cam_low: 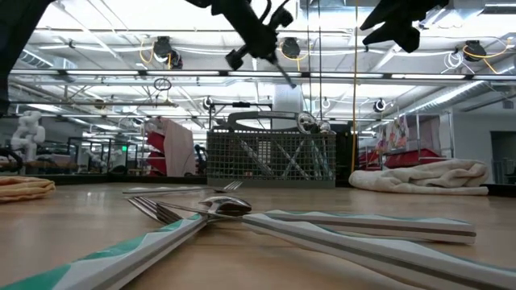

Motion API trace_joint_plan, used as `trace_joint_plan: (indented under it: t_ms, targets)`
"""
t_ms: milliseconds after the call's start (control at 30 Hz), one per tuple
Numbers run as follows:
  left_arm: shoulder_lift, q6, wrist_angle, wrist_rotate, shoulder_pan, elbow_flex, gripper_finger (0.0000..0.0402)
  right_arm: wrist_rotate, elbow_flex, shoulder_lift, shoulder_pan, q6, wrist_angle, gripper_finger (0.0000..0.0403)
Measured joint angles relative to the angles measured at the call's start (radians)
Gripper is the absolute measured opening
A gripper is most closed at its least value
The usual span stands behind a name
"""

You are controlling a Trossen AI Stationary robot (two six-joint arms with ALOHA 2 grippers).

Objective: Sort silverware
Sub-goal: Put the top blue table knife into the gray silverware rack

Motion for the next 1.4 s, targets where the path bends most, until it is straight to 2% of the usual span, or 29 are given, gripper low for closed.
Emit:
trace_joint_plan:
  t_ms: [167, 367, 600, 700, 933, 1400]
  targets:
    - [-0.002, 0.138, 0.111, 0.088, 0.006, 0.0, 0.0022, 0.0, 0.0, 0.0, 0.0, 0.019, 0.0, 0.0153]
    - [-0.002, 0.312, 0.116, 0.132, 0.03, 0.0, 0.0022, 0.0, 0.0, 0.0, 0.0, 0.019, 0.0, 0.0153]
    - [0.004, 0.411, 0.119, 0.182, 0.042, -0.015, 0.0022, 0.0, 0.0, 0.0, 0.0, 0.016, 0.0, 0.0153]
    - [0.01, 0.414, 0.122, 0.185, 0.04, -0.05, 0.0022, 0.0, 0.0, 0.0, 0.0, 0.009, 0.0, 0.0153]
    - [0.061, 0.416, 0.296, 0.166, 0.047, -0.139, 0.0022, 0.002, 0.0, 0.001, 0.0, -0.006, 0.0, 0.0153]
    - [0.15, 0.409, 0.303, 0.125, 0.067, -0.145, 0.0022, 0.003, 0.0, 0.001, 0.0, -0.019, -0.001, 0.0153]
